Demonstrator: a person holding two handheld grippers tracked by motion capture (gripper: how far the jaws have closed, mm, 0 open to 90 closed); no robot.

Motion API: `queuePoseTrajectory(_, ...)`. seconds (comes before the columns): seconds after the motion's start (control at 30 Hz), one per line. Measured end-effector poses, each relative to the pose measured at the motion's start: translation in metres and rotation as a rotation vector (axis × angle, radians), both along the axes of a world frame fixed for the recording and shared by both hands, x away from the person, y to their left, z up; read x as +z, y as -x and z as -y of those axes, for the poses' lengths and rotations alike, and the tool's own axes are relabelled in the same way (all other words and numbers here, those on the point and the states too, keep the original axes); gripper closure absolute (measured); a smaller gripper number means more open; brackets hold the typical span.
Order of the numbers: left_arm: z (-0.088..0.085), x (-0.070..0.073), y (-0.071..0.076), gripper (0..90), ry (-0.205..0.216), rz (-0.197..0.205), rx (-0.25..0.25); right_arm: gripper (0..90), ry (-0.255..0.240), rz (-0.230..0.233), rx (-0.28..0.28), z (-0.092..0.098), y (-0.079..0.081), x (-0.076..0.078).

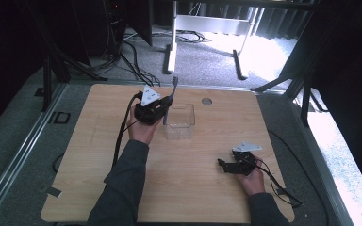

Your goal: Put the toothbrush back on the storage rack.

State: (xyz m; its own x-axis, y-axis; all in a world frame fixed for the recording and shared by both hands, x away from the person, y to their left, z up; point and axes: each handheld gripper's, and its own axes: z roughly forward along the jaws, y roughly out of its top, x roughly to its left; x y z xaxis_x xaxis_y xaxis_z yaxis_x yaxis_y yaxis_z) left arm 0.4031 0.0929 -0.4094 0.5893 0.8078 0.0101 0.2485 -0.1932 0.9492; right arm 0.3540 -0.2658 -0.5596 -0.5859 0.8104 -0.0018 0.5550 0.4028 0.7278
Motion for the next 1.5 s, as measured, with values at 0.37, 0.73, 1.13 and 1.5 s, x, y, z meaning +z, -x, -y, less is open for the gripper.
queuePoseTrajectory(0.37,0.002,-0.004,-0.004,81.6,0.009,0.01,-0.006,20.3,0.001,0.001,0.001,0.0,0.0,0.0)
queuePoseTrajectory(0.73,0.006,-0.008,-0.007,81.6,0.018,0.016,-0.017,20.2,0.001,0.0,0.0,0.0,0.0,0.0)
queuePoseTrajectory(1.13,0.009,-0.012,-0.01,81.6,0.028,0.022,-0.024,20.2,0.001,0.0,0.001,0.0,0.0,0.0)
queuePoseTrajectory(1.5,0.011,-0.017,-0.015,81.6,0.023,0.018,-0.022,20.2,0.0,-0.001,-0.001,0.0,0.0,0.0)
